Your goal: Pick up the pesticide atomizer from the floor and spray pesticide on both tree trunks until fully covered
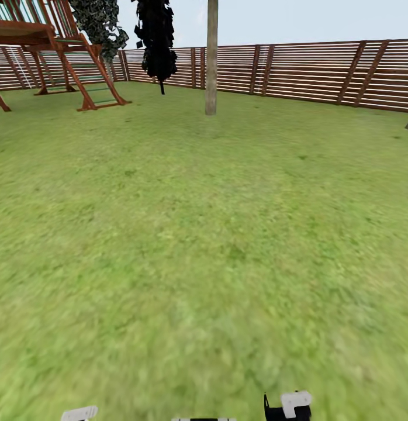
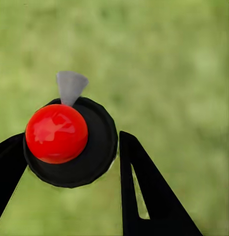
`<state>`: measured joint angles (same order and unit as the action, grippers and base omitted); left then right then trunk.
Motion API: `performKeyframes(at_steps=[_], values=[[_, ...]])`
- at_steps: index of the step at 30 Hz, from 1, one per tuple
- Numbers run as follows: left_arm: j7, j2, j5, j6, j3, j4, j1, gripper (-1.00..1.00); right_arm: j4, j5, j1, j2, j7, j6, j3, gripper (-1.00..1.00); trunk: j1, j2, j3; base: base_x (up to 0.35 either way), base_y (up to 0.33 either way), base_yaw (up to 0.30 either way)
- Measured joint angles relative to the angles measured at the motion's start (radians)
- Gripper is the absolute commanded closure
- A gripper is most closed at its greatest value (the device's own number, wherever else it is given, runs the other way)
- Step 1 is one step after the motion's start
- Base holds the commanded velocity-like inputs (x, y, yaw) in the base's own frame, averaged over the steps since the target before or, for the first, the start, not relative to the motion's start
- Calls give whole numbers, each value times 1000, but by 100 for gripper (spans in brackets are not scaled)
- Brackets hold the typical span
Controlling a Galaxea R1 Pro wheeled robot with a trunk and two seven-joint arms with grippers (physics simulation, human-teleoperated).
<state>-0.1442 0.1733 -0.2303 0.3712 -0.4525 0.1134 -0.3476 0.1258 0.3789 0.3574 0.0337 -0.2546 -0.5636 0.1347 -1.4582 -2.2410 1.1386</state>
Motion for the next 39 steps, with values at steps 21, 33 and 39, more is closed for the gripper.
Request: performKeyframes(at_steps=[21,33,39], values=[[0,0,0,0,0,0,0,100,0,0,0,0,0,1,0,-100,0,0,0,341,0,0],[0,0,0,0,-1,0,0,100,0,0,0,0,0,1,0,-100,0,0,0,341,0,0],[0,0,0,0,-1,0,0,100,0,0,0,0,-1,0,0,-100,0,0,0,341,0,0]])
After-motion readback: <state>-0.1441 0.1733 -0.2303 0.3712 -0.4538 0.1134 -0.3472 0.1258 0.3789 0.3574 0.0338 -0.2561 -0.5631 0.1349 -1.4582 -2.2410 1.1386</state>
